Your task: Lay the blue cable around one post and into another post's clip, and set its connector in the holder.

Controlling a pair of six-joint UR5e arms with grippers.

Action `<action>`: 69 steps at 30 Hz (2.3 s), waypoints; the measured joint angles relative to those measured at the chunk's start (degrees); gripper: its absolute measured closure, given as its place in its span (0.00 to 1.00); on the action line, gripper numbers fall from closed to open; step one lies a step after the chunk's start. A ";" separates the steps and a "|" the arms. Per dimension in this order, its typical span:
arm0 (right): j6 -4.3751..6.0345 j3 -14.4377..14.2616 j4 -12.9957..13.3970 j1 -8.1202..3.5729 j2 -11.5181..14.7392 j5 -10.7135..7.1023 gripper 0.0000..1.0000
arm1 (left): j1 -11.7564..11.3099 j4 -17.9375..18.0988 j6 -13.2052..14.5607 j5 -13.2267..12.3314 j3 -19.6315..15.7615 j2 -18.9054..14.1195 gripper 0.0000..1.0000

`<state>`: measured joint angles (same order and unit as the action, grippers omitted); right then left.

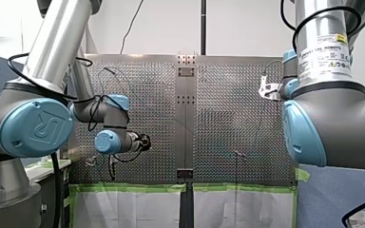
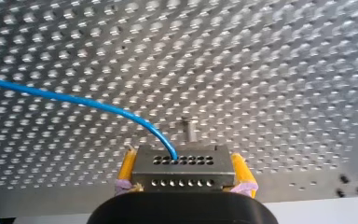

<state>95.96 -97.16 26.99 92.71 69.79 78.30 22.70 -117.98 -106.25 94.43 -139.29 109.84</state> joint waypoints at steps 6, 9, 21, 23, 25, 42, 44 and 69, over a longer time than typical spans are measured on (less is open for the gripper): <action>0.19 -0.52 3.04 -0.93 -0.91 -1.63 1.00 | 0.00 -0.56 0.03 0.05 0.00 0.00 0.00; 0.44 -0.07 4.41 -1.33 -0.98 -2.72 1.00 | 0.00 -0.71 0.04 0.08 0.00 -0.01 0.00; 0.15 3.48 3.96 -2.77 -4.06 -4.23 1.00 | -0.15 -2.02 -0.01 0.23 0.40 -0.01 0.00; 0.04 4.06 4.08 -2.90 -5.03 -4.33 1.00 | -0.15 -2.48 0.00 0.26 0.56 -0.01 0.00; 0.06 4.49 4.33 -3.07 -5.80 -4.50 1.00 | -0.17 -2.91 0.00 0.42 0.74 -0.02 0.00; 0.08 8.38 2.02 -5.03 -7.18 -8.20 1.00 | -0.74 -3.97 0.07 1.99 0.95 -0.02 0.00; 0.12 8.55 1.82 -5.30 -7.18 -8.55 1.00 | -0.76 -4.03 0.08 2.01 0.96 -0.02 0.00; 0.21 11.79 -3.11 -6.69 -7.75 -14.12 1.00 | -1.04 -4.64 0.08 2.03 0.97 -0.02 0.00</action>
<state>96.16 -85.37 23.87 86.02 62.04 64.18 21.65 -122.62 -106.17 96.46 -138.32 109.82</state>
